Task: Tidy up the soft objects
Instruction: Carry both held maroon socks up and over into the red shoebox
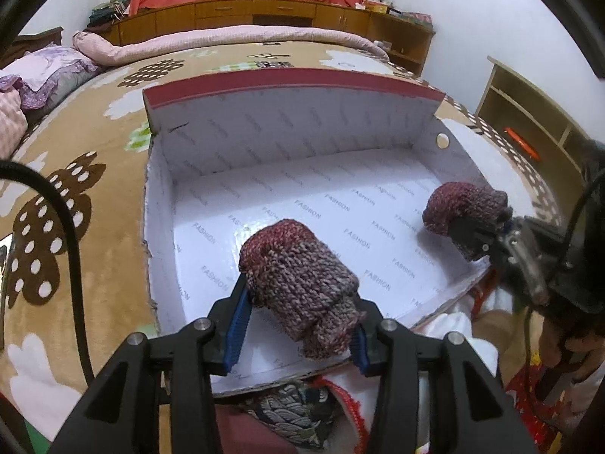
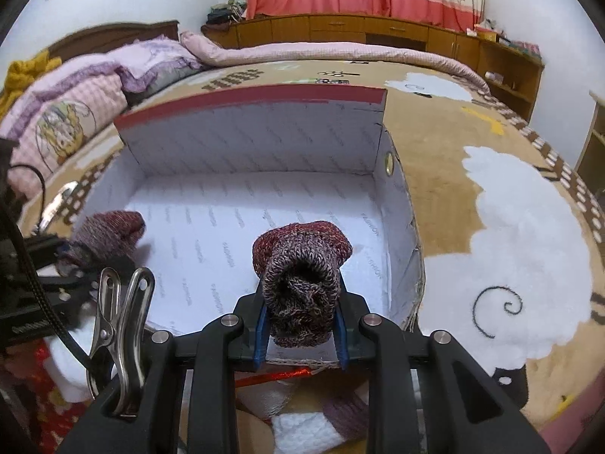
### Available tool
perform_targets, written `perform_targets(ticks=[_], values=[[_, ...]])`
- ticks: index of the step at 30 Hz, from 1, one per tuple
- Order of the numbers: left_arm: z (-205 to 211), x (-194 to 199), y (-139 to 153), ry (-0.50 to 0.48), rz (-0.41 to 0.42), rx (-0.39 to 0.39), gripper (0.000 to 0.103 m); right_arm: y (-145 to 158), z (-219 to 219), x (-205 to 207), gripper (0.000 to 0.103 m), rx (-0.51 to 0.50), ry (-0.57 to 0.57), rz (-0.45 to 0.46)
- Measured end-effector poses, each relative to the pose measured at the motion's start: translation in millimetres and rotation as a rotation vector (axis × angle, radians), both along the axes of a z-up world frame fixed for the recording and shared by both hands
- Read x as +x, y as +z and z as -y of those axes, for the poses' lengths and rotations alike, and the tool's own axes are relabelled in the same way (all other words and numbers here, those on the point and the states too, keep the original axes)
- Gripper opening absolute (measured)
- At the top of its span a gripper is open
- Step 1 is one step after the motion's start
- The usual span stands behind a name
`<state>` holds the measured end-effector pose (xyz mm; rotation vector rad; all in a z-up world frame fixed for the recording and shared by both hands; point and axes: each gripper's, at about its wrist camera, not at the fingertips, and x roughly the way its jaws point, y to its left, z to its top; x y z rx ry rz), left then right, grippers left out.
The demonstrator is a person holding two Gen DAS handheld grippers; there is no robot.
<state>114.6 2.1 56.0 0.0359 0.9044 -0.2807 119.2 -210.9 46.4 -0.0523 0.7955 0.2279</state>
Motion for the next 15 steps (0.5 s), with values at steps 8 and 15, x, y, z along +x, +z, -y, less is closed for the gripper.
perform_targets(ticks=[8, 15], values=[[0.6, -6.3, -4.2, 0.027, 0.002, 0.029, 0.05, -6.3, -4.0, -6.6, 0.028, -0.039, -0.017, -0.033], [1.4, -13.2, -8.9, 0.02, -0.014, 0.058, 0.05, -6.9, -11.3, -19.7, 0.029, -0.058, -0.039, -0.044]])
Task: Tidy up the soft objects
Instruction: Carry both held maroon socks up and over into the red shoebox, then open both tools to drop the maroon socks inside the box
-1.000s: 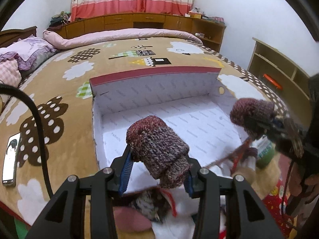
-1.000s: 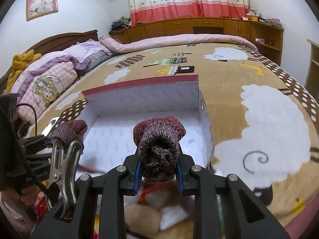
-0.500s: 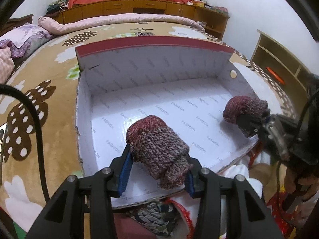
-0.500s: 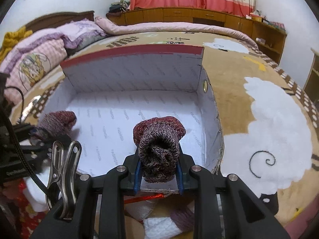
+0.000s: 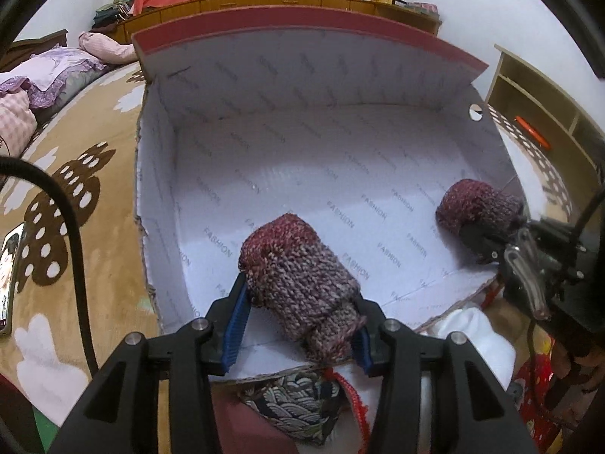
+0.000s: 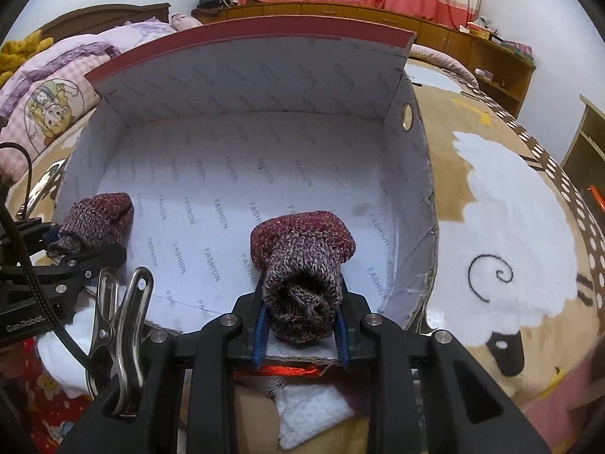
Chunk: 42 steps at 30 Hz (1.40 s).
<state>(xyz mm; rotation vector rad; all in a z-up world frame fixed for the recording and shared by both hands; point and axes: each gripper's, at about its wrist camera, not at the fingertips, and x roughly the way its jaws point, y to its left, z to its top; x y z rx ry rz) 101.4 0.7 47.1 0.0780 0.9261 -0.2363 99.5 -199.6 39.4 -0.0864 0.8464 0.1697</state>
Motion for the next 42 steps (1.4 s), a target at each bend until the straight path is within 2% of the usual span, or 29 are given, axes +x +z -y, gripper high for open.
perform_targets(ticks=[7, 12, 17, 20, 21, 25, 29, 42], values=[[-3.3, 2.4, 0.8, -0.013, 0.0, -0.015, 0.05, 1.8, -2.5, 4.1, 0.029, 0.002, -0.004, -0.021], [-0.2, 0.0, 2.3, 0.006, -0.008, -0.005, 0.055, 3.0, -7.1, -0.1, 0.031, -0.006, -0.013, -0.013], [-1.8, -1.0, 7.0, 0.056, 0.003, -0.014, 0.065, 10.1, -7.7, -7.3, 0.045, 0.033, 0.004, 0.021], [-4.6, -4.0, 13.1, 0.071, 0.008, -0.042, 0.076, 15.8, -7.0, -11.4, 0.048, 0.062, 0.007, 0.035], [-4.9, -5.8, 14.8, 0.065, 0.006, -0.055, 0.077, 17.1, -5.3, -12.9, 0.048, 0.077, 0.007, 0.036], [-2.7, -13.4, 20.6, 0.068, 0.025, -0.04, 0.078, 21.3, 0.6, -18.4, 0.05, 0.121, 0.001, 0.043], [-0.6, -23.9, 27.3, 0.068, 0.039, -0.039, 0.078, 26.9, 7.5, -21.0, 0.062, 0.15, -0.009, 0.065], [-4.2, -45.9, 43.9, 0.064, 0.057, -0.053, 0.079, 38.3, 27.1, -41.5, 0.062, 0.205, -0.036, 0.102]])
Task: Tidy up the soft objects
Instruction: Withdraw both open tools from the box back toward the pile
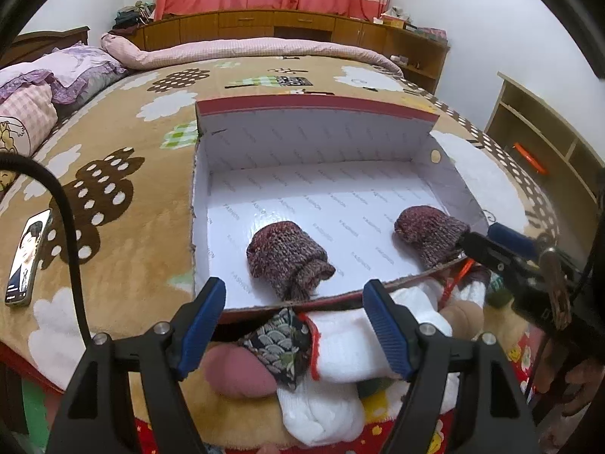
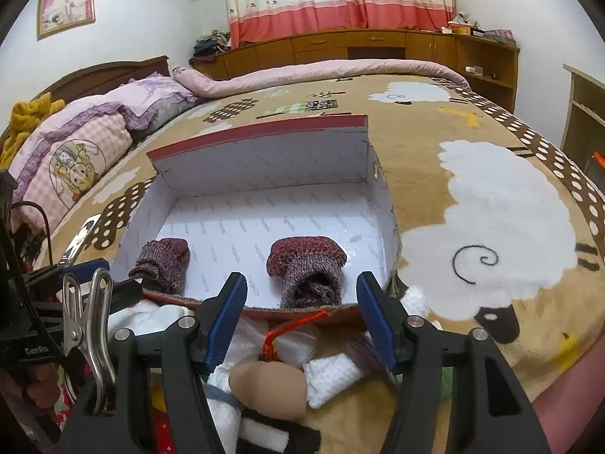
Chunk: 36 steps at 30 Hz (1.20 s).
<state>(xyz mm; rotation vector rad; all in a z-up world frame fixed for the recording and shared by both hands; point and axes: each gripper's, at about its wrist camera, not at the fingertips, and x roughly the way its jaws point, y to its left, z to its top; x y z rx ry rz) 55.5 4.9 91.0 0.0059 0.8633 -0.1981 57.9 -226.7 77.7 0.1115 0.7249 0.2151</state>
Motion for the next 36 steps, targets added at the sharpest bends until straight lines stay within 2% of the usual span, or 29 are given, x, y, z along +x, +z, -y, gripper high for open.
perform_targets(ticks=[28, 36], values=[[-16.2, -33.2, 3.6, 0.029, -0.001, 0.015, 0.079, -5.7, 17.8, -35.4, 0.062, 0.035, -0.02, -0.01], [-34.5, -41.2, -1.8, 0.048, -0.021, -0.011, 0.079, -9.2, 20.4, -45.5, 0.062, 0.041, -0.016, -0.022]])
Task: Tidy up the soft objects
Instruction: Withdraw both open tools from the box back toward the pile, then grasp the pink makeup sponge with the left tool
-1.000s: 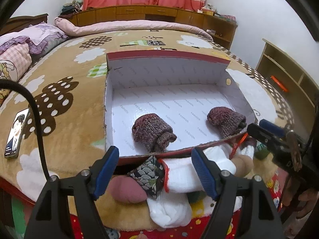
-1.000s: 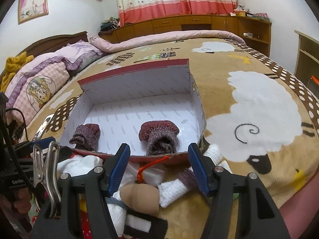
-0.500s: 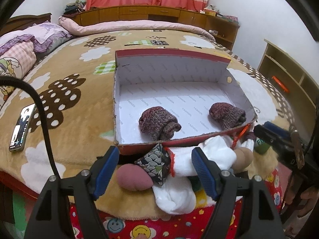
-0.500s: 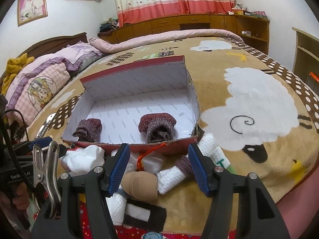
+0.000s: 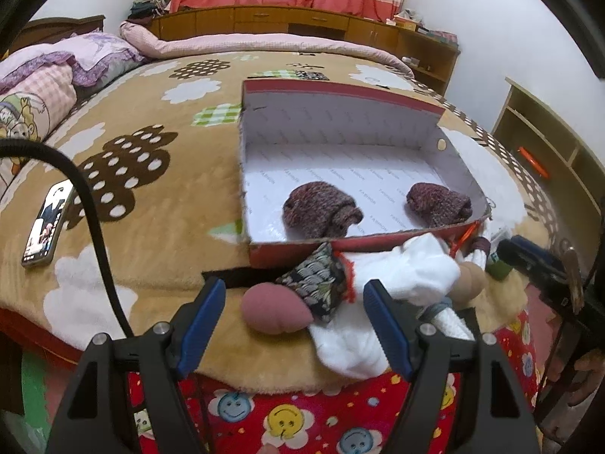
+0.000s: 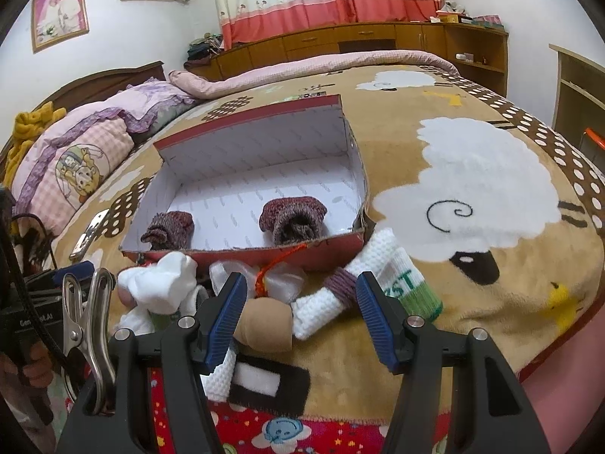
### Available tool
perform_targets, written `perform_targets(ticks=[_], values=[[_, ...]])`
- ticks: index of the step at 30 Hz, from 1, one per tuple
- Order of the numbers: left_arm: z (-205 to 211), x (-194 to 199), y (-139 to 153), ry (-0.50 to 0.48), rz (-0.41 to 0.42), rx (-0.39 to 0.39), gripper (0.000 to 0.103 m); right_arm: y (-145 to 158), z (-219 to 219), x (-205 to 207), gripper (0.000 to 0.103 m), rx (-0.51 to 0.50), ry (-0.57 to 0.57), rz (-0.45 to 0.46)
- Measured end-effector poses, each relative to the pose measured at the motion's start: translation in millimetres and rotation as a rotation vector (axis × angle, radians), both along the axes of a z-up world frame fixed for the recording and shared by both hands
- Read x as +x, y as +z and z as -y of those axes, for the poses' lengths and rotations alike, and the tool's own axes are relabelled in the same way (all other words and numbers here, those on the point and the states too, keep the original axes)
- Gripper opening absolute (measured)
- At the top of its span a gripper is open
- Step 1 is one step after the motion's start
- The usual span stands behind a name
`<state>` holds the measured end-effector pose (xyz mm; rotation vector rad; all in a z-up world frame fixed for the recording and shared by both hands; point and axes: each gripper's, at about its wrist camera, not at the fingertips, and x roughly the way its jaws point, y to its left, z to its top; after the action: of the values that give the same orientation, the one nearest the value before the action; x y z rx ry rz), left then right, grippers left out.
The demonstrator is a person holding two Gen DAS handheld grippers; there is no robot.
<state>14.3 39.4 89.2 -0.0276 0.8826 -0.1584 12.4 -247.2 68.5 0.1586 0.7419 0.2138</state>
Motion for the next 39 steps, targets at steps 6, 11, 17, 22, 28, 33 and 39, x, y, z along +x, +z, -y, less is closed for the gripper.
perform_targets(ticks=[6, 11, 17, 22, 28, 33, 39], values=[[-9.5, -2.1, -9.2, 0.02, -0.021, 0.009, 0.079, -4.2, -2.7, -5.7, 0.062, -0.005, 0.021, -0.01], [-14.3, 1.3, -16.7, 0.038, -0.037, -0.004, 0.079, -8.3, -3.9, -10.1, 0.062, -0.008, 0.029, -0.021], [-19.0, 4.3, -25.2, 0.058, -0.047, -0.016, 0.079, -13.0, -4.1, -13.3, 0.062, -0.013, 0.03, -0.035], [-22.2, 6.5, -33.8, 0.053, -0.064, -0.026, 0.075, -15.0, -5.8, -14.6, 0.062, -0.02, 0.035, -0.042], [-18.5, 7.7, -39.5, 0.022, -0.059, -0.03, 0.07, -18.2, -11.4, -16.8, 0.062, -0.032, 0.053, -0.054], [-15.0, 12.6, -44.2, 0.006, -0.059, -0.035, 0.07, -19.9, -15.5, -17.6, 0.062, -0.04, 0.065, -0.063], [-14.1, 17.1, -48.6, -0.009, -0.064, -0.059, 0.061, -22.4, -18.0, -18.0, 0.062, -0.042, 0.069, -0.075]])
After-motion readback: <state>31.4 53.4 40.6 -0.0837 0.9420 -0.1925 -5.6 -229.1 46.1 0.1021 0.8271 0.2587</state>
